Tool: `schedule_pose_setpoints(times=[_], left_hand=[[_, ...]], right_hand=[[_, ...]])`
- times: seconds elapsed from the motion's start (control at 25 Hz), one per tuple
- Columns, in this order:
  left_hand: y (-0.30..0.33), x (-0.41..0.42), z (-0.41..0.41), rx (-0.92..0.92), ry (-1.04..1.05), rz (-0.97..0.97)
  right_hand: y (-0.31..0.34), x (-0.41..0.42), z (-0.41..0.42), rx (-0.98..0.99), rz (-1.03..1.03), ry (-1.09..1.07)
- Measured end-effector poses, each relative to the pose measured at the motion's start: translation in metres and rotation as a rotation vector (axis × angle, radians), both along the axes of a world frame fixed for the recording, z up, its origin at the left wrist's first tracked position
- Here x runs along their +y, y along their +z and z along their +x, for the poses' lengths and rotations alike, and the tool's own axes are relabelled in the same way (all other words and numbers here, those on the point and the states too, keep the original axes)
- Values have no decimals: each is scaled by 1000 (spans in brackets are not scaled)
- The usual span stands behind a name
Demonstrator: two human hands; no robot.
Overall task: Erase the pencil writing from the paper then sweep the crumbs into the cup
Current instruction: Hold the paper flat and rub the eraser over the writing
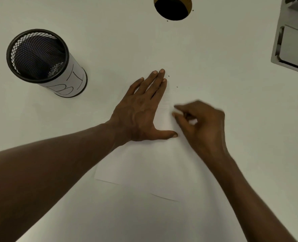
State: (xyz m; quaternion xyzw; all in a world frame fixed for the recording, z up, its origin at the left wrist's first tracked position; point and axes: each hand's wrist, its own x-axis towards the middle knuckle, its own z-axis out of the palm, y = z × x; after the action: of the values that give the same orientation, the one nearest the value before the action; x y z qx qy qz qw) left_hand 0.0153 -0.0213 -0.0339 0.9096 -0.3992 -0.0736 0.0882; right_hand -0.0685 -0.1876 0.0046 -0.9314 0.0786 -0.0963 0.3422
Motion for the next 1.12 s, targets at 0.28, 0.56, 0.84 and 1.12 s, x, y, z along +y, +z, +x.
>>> schedule_pose_setpoints(times=[0.28,0.56,0.84,1.12], left_hand=[[0,0,0,3,12,-2],[0,1,0,6,24,-27],[-2,1,0,1,26,-45],[-2,1,0,22,33,-95]], right_hand=[[7,-8,-14,169,661,-423],[9,-8,9,273,351,-333],[7,-1,46,101,-120,-234],[16,-11,74,340,-374,-146]])
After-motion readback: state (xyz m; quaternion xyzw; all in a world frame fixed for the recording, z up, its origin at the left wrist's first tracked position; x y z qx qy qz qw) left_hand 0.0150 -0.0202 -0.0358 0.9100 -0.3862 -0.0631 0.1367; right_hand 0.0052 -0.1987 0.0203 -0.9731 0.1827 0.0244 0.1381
